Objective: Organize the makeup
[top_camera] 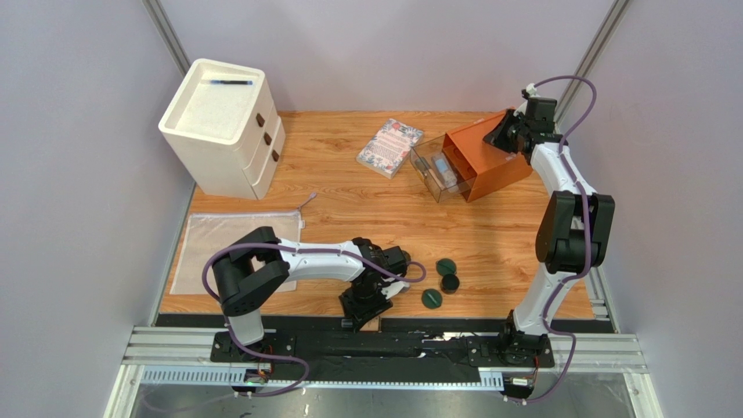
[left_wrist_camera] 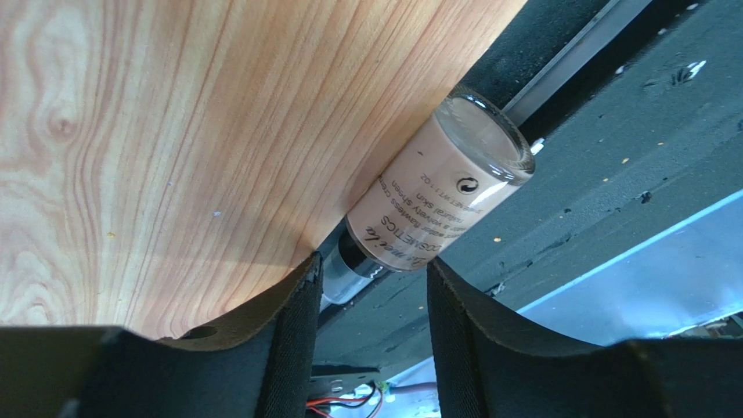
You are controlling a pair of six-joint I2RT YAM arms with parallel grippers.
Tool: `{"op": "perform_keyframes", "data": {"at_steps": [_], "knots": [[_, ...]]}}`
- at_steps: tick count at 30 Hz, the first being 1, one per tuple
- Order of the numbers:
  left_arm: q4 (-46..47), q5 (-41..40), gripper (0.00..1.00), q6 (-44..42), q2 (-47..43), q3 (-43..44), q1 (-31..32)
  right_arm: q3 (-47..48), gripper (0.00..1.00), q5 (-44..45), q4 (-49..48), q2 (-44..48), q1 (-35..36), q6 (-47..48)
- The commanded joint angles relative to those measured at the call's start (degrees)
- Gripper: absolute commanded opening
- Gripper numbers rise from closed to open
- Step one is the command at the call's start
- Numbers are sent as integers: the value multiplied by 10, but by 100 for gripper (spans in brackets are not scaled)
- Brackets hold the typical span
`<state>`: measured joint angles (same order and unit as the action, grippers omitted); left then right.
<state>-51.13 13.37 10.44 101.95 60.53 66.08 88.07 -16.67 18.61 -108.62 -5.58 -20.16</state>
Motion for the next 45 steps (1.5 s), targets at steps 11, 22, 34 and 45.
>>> {"op": "perform_keyframes", "data": {"at_steps": [11, 22, 34, 45], "knots": [[13, 85, 49, -3, 53, 24, 19, -35, 0, 32, 167, -89, 10, 16], [-31, 75, 0, -37, 67, 61, 28, -29, 0, 37, 169, -96, 10, 17], [-48, -19, 13, -55, 24, 111, 29, -32, 0, 44, 173, -79, 10, 19], [84, -36, 31, -88, -18, 77, 28, -14, 0, 41, 180, -91, 10, 19]]}}
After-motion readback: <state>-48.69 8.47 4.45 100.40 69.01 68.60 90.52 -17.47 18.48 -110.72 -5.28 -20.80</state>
